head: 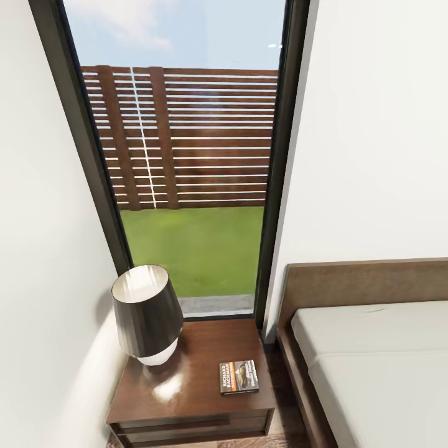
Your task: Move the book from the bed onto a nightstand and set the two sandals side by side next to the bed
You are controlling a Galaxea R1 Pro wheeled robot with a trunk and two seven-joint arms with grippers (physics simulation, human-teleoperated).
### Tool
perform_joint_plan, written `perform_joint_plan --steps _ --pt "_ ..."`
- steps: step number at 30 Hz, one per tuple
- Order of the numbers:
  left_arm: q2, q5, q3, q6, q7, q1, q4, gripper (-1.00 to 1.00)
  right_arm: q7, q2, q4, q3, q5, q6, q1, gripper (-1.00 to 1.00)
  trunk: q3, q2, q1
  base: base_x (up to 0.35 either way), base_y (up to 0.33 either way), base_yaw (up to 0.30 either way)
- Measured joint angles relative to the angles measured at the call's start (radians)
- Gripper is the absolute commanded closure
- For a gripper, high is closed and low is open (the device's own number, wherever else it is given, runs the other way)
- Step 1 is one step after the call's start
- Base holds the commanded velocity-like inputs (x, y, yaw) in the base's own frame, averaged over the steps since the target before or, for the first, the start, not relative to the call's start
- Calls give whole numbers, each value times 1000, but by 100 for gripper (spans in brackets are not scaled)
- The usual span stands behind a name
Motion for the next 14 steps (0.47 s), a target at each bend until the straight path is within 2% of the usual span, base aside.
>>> perform_joint_plan --steps 14 --pt "-1 0 0 0 0 0 0 -100 0 0 0 0 0 0 0 -100 0 0 0 0 0 0"
